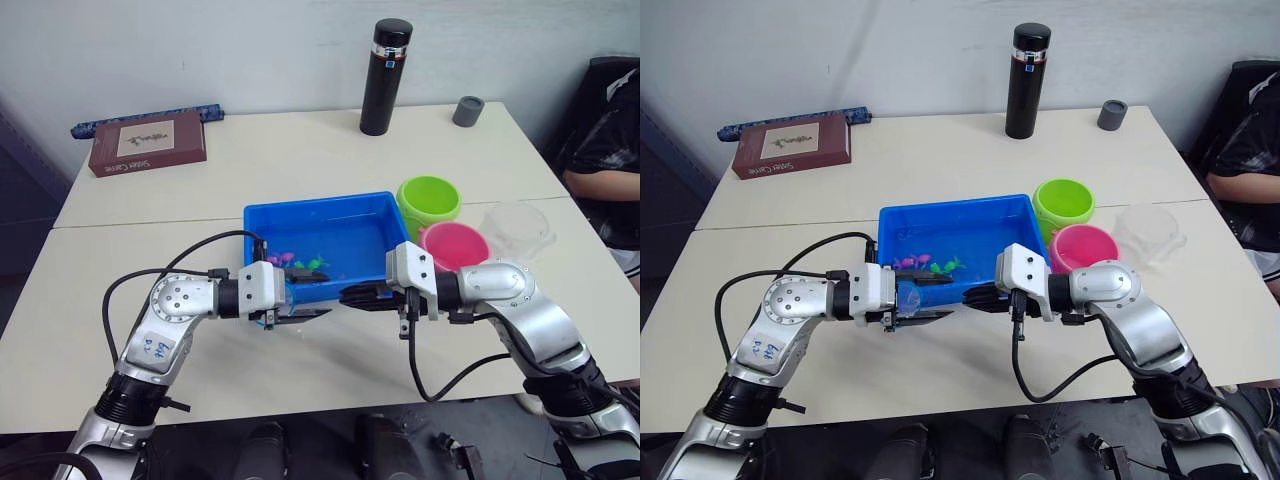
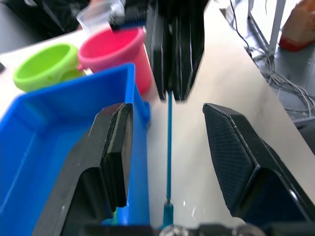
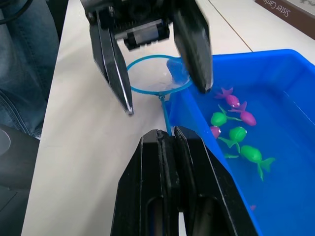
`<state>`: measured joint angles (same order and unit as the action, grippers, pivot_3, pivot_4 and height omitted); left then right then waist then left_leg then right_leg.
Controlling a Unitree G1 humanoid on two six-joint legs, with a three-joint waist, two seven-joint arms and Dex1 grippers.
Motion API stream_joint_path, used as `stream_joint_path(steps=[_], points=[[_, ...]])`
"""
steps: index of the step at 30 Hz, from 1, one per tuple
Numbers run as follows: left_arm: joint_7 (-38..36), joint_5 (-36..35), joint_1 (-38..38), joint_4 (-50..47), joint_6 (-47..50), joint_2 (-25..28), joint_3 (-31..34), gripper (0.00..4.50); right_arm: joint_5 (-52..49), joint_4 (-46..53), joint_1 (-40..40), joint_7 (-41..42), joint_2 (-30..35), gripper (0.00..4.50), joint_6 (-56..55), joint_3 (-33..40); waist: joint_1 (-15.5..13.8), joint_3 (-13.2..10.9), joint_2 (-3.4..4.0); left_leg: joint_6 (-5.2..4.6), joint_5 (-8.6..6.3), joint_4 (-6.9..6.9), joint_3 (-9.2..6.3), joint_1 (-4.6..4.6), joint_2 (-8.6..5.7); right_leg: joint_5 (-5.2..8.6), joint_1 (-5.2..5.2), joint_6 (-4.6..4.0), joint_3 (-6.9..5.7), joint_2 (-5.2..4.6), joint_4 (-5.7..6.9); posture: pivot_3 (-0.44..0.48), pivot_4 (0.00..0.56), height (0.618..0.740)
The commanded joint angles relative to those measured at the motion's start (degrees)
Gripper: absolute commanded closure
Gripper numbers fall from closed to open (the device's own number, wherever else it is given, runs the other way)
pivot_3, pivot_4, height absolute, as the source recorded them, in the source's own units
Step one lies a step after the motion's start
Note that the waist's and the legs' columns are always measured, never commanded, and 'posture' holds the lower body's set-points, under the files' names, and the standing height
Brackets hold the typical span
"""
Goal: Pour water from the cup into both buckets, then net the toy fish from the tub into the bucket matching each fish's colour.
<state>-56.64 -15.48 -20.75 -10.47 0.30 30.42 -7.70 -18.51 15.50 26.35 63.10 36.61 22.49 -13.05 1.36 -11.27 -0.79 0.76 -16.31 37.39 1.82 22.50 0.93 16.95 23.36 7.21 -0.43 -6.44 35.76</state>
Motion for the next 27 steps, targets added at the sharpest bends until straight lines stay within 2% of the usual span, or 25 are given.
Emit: stream_joint_path(steps=[1,5,19,24,27], points=[[1.98,-2.17,-1.25,-3.8,1.81,-0.12,2.31,1.98,0.36,0.05,-0.18,0.14,0.38,4.5,-1.71,0.89,0.02,0.0,0.0,0.0,0.0,0.0,0.0,-0.01,0.0,0.0,0.0,0.0,0.0,0.0,0.01,0.0,0.15,0.74],[6.51,-3.23,-4.28,-4.6,4.83,-0.75,5.99,1.98,0.74,-1.5,-0.25,-0.59,0.08,4.5,-2.65,1.66,-0.01,0.0,0.0,0.0,0.01,0.03,0.0,-0.01,0.0,0.0,0.0,0.0,0.0,0.02,0.05,0.0,0.15,0.74],[22.77,-4.73,-7.09,-2.64,15.2,-2.65,17.6,1.98,-1.15,-2.05,3.0,-3.6,0.04,4.5,-1.25,5.81,0.11,-0.01,-0.02,0.01,0.01,0.05,0.02,-0.04,0.01,-0.01,0.0,0.02,0.05,0.04,0.09,0.0,0.15,0.74],[27.4,-3.46,-5.09,-2.35,16.51,-2.88,20.2,1.98,-0.33,-5.14,5.47,-4.29,0.26,4.5,-2.27,7.37,0.07,-0.01,-0.02,0.03,0.02,0.06,0.03,-0.04,0.0,-0.02,-0.01,0.03,0.06,0.02,0.08,0.0,0.15,0.74],[28.4,-2.85,-0.37,-4.47,16.47,-3.63,19.32,1.98,1.91,-9.99,7.47,-4.35,0.56,4.5,-6.08,7.71,0.07,-0.01,-0.02,0.03,0.02,0.05,0.04,-0.05,0.0,-0.01,-0.01,0.03,0.06,0.01,0.07,0.0,0.15,0.74]])
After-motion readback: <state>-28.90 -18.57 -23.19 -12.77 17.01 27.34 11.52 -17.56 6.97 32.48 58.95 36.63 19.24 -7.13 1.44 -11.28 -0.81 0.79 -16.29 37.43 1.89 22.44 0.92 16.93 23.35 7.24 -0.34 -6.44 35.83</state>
